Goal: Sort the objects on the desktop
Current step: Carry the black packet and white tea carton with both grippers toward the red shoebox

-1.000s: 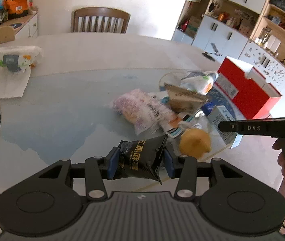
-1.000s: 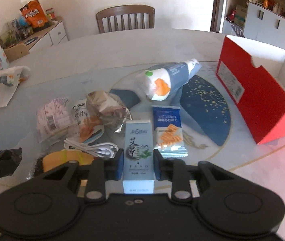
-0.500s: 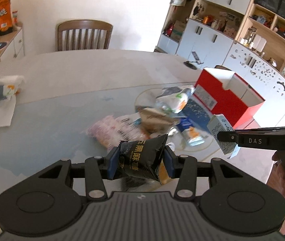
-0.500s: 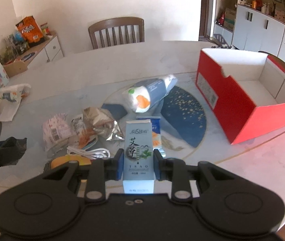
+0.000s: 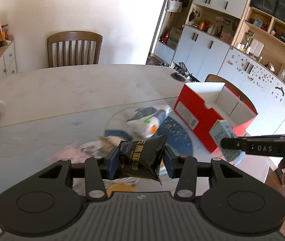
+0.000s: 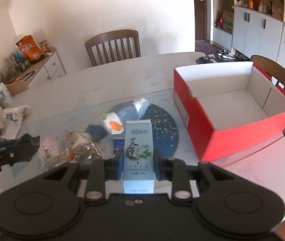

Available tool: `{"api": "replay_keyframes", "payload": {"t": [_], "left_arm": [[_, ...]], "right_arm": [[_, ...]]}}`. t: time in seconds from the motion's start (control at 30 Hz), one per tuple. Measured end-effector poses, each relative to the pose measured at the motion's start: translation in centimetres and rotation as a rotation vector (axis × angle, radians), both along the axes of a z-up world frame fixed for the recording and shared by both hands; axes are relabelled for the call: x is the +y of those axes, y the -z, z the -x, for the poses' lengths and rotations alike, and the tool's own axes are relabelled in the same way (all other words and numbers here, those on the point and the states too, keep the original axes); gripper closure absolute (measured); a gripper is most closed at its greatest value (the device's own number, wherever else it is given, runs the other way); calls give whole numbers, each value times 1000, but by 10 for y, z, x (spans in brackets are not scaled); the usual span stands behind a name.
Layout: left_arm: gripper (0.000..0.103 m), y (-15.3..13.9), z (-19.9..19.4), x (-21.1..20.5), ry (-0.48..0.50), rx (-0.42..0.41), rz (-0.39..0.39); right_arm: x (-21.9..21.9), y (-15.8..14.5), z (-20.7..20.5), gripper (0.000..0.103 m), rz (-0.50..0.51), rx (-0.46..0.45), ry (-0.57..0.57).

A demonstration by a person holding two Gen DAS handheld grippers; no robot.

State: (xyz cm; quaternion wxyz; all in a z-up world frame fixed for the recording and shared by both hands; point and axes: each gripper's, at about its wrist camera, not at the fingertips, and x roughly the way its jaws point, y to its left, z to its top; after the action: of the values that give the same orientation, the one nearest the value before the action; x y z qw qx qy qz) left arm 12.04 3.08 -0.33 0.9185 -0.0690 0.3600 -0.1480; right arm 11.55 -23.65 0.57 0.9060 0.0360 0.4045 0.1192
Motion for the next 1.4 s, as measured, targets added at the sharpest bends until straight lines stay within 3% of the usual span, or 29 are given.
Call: {"api": "replay_keyframes", "payload": {"t": [0.5, 0.9, 1.4], "left_arm": [[58, -20, -55, -126, -16, -32, 16], [58, -23, -97, -217, 81, -52, -32], [58, -4, -143, -288, 229, -59, -124]], "right_arm": [[-96, -17, -65, 75, -28, -7, -85], [-164, -11, -102, 75, -41, 9, -51], [-207, 9, -147, 75, -9, 35, -24]]}}
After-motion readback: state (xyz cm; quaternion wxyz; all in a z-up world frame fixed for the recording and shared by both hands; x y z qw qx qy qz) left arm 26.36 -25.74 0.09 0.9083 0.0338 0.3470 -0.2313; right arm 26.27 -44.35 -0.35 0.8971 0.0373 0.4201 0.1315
